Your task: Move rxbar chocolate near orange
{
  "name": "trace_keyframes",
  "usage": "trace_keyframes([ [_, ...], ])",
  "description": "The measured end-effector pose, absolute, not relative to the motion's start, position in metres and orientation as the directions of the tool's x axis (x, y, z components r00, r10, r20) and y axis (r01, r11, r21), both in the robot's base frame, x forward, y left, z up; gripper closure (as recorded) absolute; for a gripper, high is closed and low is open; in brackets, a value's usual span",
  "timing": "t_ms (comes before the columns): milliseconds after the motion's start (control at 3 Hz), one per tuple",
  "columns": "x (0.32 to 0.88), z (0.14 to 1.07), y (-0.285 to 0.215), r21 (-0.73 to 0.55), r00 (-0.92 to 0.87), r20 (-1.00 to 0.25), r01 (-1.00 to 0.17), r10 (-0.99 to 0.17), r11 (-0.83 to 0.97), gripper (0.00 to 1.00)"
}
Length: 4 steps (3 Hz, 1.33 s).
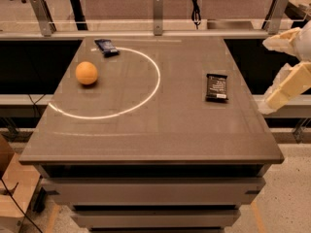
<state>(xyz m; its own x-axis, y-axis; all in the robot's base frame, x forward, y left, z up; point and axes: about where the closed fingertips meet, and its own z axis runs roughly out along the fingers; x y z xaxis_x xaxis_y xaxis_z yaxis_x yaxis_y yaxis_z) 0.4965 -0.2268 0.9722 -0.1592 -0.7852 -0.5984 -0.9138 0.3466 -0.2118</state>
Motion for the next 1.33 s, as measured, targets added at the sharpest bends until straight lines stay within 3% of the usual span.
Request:
trace_keyframes([
  [667, 0.550, 0.941, -0.192, -0.156, -0.154, -0.711, -0.917, -0.686, 0.368, 0.00],
  [1333, 0.603, 0.906, -0.190, -0.103, -0.206, -0.796, -0.881, -0.570, 0.462, 0.00],
])
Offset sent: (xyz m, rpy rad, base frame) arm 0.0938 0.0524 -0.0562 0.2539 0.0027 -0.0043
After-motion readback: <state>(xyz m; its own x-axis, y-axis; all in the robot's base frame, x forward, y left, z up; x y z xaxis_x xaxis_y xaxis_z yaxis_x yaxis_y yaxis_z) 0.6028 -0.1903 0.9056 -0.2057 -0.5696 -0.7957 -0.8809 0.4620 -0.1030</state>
